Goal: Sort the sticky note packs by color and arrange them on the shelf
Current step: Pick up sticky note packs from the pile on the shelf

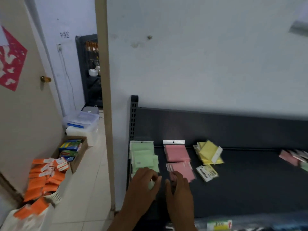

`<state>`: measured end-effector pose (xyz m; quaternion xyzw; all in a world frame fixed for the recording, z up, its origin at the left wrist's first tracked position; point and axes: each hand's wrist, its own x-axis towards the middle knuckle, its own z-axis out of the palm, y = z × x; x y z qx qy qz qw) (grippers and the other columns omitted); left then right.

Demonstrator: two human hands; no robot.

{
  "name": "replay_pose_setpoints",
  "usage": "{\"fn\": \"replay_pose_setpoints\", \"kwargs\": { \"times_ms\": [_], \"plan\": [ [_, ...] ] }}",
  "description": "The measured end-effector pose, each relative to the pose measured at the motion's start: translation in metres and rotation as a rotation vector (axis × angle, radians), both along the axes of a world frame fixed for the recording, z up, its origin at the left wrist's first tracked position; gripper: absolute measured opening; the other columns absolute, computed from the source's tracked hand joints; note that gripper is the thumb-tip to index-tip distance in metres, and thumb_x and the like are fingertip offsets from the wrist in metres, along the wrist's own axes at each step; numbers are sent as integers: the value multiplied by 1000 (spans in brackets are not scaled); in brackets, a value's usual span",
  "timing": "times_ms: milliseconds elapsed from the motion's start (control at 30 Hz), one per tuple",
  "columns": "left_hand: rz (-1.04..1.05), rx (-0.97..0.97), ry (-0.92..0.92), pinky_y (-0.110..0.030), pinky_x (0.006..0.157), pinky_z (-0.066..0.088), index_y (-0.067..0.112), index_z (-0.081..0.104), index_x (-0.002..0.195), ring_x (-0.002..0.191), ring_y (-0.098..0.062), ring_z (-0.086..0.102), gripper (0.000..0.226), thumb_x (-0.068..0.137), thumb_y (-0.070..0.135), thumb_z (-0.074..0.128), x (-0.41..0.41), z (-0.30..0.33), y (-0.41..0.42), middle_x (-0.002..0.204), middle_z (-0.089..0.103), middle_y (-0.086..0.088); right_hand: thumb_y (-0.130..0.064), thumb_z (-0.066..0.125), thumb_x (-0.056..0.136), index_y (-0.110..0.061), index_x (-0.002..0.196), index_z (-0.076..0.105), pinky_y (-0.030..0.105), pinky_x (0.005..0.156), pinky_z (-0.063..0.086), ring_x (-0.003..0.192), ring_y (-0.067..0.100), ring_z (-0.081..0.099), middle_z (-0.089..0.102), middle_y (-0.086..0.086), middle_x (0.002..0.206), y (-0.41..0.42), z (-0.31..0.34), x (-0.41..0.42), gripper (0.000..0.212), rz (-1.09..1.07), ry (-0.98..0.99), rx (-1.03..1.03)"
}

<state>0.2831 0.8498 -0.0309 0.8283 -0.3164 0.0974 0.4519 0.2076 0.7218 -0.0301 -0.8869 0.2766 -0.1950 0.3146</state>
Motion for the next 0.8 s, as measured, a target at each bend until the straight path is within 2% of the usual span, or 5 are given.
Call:
{"fn": "replay_pose_setpoints", "kwargs": {
  "times_ms": [100,233,433,667,800],
  "plan": [
    [-74,81,-118,-25,85,45,30,63,103,96,-3,48,14,98,37,53,10,11,-30,101,57,17,-42,51,100,-31,142,42,35,82,52,108,21,58,52,-1,123,-30,6,-2,44,-4,-8,-94],
    [-123,103,-156,-29,85,45,30,62,118,98,-11,51,25,94,34,57,20,26,-68,108,58,10,-37,52,98,-29,138,48,37,88,49,109,21,52,55,1,118,-69,21,-3,40,-31,-83,-144],
    [-191,125,-131,-31,95,44,29,63,119,108,-12,50,27,98,41,52,2,37,-128,115,58,11,-32,58,98,-21,137,51,37,90,47,110,23,51,54,4,121,-113,27,-18,41,-70,-147,-54],
    [-278,130,-147,-34,94,46,27,61,123,111,-12,50,25,99,31,57,-30,45,-210,120,58,9,-30,53,101,-20,138,50,31,95,44,116,19,50,52,2,125,-179,34,-52,39,-152,-204,-23],
    [-330,110,-165,-35,98,47,24,60,126,115,-13,50,28,99,31,54,-47,50,-257,122,58,7,-28,52,102,-19,139,49,35,97,47,115,20,52,53,4,127,-219,40,-72,38,-183,-230,-14]
  ]
}}
